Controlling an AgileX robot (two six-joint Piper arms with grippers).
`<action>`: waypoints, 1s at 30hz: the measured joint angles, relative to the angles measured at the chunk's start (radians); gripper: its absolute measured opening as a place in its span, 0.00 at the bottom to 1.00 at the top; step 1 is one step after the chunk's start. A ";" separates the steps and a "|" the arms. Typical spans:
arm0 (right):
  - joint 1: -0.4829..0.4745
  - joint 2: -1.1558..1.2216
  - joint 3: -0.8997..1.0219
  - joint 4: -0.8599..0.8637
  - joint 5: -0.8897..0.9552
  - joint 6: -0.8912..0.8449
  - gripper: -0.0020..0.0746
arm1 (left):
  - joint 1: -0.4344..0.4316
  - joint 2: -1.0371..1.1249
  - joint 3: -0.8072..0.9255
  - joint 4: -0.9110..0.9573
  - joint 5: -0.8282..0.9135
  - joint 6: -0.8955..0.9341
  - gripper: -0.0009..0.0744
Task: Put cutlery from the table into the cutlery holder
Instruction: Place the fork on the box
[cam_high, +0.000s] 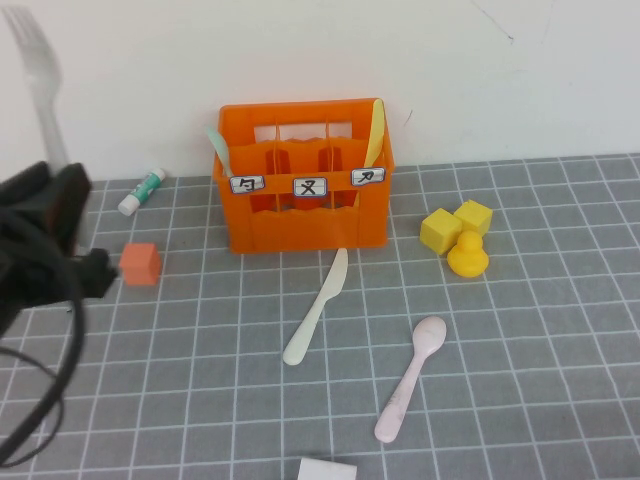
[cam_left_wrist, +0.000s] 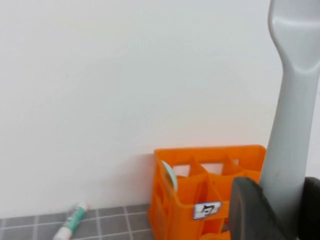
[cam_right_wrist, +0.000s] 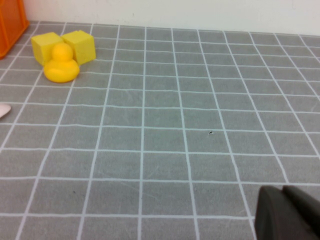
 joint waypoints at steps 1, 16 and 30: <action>0.000 0.000 0.000 0.000 0.000 0.000 0.02 | 0.000 0.016 0.000 0.045 -0.012 -0.061 0.23; 0.000 0.000 0.000 0.000 0.000 0.000 0.02 | 0.000 0.439 -0.064 0.476 -0.449 -0.505 0.23; 0.000 0.000 0.000 0.000 0.000 0.000 0.02 | 0.000 0.850 -0.397 0.684 -0.518 -0.724 0.23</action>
